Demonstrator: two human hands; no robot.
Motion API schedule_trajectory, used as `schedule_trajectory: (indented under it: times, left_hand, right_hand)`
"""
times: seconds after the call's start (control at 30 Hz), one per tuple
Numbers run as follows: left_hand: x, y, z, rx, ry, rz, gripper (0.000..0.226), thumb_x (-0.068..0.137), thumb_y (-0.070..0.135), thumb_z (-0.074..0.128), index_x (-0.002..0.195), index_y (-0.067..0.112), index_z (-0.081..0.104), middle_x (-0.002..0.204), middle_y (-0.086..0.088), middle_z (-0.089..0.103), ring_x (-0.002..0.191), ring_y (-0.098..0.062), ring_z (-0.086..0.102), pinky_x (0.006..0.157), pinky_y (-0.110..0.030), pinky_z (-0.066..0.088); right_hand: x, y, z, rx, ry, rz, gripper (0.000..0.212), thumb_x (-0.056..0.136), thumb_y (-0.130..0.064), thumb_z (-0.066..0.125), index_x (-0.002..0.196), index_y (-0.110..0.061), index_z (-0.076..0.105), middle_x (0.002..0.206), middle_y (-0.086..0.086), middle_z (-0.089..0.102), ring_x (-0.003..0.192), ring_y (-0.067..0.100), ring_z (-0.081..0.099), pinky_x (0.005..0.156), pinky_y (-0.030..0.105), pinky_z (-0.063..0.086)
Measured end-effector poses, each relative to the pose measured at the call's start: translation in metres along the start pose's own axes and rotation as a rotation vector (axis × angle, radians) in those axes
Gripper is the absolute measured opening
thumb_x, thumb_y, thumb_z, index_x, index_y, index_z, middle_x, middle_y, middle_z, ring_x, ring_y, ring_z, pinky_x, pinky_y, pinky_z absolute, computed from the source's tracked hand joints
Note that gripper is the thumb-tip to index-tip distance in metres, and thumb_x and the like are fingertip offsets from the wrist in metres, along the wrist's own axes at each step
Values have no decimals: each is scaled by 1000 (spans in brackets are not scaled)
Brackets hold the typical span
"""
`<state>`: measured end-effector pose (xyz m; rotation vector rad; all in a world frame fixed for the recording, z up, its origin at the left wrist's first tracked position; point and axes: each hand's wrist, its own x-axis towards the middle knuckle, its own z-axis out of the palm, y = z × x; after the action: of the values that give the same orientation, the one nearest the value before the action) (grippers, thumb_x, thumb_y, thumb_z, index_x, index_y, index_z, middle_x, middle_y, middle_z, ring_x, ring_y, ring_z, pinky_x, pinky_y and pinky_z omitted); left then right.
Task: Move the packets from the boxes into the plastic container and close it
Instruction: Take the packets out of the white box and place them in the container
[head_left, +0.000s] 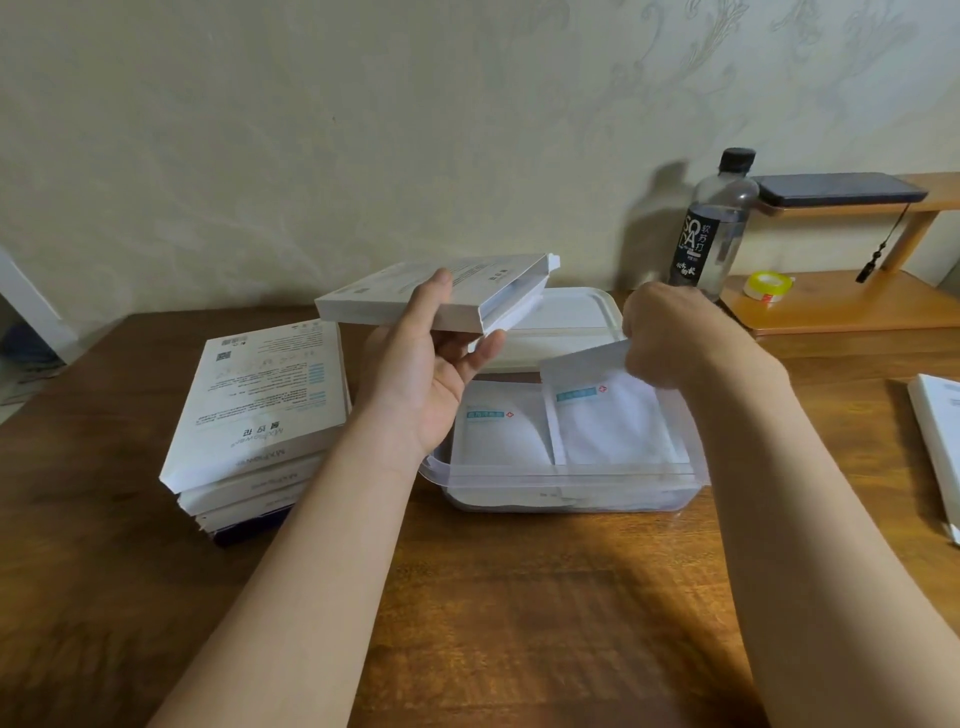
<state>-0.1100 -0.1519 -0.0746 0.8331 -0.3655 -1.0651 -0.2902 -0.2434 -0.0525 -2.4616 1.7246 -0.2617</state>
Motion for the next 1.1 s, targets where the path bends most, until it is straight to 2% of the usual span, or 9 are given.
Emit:
schedule_trajectory:
  times: [0.1,0.17,0.23,0.33,0.4,0.6,0.73,0.9,1.1]
  left_hand:
    - [-1,0,1,16,5,3,33,93,23,72,119,5,63,100,-14,74,89,-27,72,54,-28,58]
    - [-1,0,1,21,12,0,33,93,23,72,118,4,64,99,-14,74,87,-27,71,54,-28,58]
    - [-1,0,1,17,4,-4,34,93,23,72,119,3,63,103,-16,73,90,-28,70,54,-28,58]
    - [-2,0,1,6,3,-2,42,93,23,73,128,4,60,113,-18,72,100,-29,70,57,-29,58]
    - [-2,-1,0,-1,3,0,42,92,23,73,129,7,60,118,-19,71,105,-30,69,57,-29,58]
    - [-3,0,0,1,-17,-17,27,94,24,71,118,15,61,118,-16,70,114,-31,68,61,-30,59]
    - [-4,-1,1,11,-17,-14,28,94,23,72,118,15,62,114,-14,71,106,-28,69,61,-30,59]
    - [-5,0,1,16,-15,-10,28,93,23,72,118,14,61,112,-14,72,106,-29,71,62,-30,60]
    - [-7,1,2,24,-24,-1,23,94,22,71,114,14,61,107,-12,73,99,-26,72,61,-30,60]
  right_hand:
    - [-12,-5,-16,-90,-61,-39,10,85,0,68,84,-6,60,87,7,61,81,26,55,61,28,41]
    - [-16,-13,-17,-122,-220,-69,36,83,-14,78,116,-10,64,112,7,65,101,27,60,83,33,51]
    - [-16,-19,-10,-127,-384,-125,69,79,-28,84,140,-24,52,136,2,59,122,28,56,101,43,48]
    - [-15,-28,5,-187,-516,-226,93,78,-40,83,155,-36,31,156,-5,40,142,26,39,115,46,36]
    - [-14,-29,11,-283,-577,-274,96,81,-43,79,158,-37,22,160,-4,34,145,25,34,116,42,32]
    - [-12,-18,17,-342,-632,-295,80,86,-52,71,154,-31,35,149,-3,49,133,23,48,110,36,41]
    - [-9,-9,22,-364,-599,-278,67,85,-55,70,143,-25,52,125,-2,64,113,21,59,100,35,50]
    - [-9,-6,25,-444,-571,-310,48,92,-53,62,125,-19,62,99,-4,64,94,16,60,88,28,49]
    - [-15,-4,21,-560,-572,-331,51,95,-57,54,125,-16,63,104,-2,67,95,15,61,83,26,43]
